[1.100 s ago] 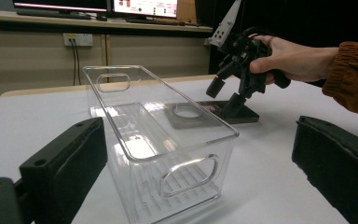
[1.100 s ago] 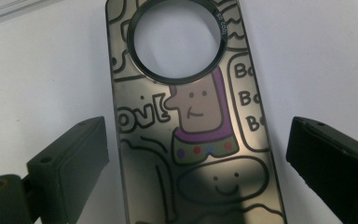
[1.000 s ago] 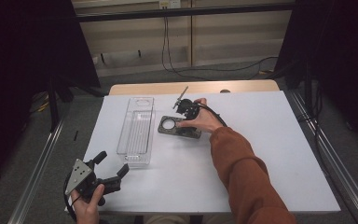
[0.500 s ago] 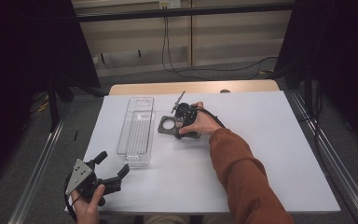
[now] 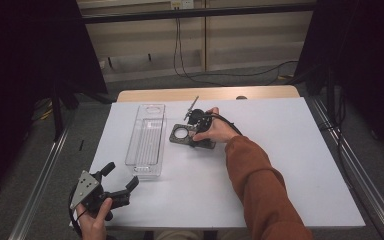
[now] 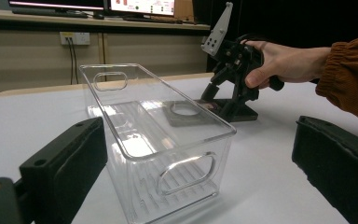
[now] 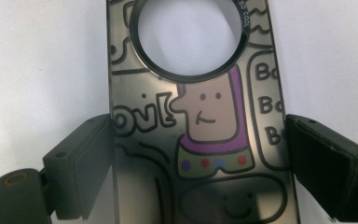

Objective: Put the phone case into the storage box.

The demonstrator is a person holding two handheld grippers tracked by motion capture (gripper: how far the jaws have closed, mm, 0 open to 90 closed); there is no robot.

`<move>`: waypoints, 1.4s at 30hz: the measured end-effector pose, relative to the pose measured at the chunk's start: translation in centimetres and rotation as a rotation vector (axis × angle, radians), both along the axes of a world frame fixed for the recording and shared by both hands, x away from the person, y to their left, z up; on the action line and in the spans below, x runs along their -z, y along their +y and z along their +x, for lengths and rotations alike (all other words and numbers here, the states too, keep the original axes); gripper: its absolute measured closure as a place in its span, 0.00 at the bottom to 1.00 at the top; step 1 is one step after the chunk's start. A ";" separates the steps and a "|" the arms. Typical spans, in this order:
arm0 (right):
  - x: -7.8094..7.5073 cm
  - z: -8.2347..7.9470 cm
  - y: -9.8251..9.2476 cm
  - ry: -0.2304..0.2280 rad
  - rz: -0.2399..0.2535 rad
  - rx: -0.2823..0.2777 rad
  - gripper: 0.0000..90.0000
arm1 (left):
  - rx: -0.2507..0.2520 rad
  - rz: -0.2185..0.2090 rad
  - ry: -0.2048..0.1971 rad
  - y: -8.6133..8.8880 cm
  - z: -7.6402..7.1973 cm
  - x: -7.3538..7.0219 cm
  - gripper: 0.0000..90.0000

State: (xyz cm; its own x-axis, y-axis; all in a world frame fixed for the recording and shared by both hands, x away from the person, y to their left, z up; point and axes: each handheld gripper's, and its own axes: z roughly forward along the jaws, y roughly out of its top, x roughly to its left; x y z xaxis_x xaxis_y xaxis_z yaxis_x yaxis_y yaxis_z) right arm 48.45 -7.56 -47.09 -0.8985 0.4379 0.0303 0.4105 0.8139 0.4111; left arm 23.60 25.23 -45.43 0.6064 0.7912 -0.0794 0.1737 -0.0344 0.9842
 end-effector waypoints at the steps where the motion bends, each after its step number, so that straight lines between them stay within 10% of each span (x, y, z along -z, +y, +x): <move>1: -0.1 -0.1 0.0 0.002 -0.003 0.004 0.12 | 0.004 0.002 0.000 0.0 0.0 0.0 0.04; 26: -1.3 -0.3 -1.2 -0.027 -0.001 0.044 0.14 | -0.001 -0.003 0.000 0.0 0.0 0.0 0.04; 42: -3.2 -1.9 -3.2 -0.092 0.096 0.114 0.14 | -0.005 0.002 0.000 -0.1 0.0 0.0 0.04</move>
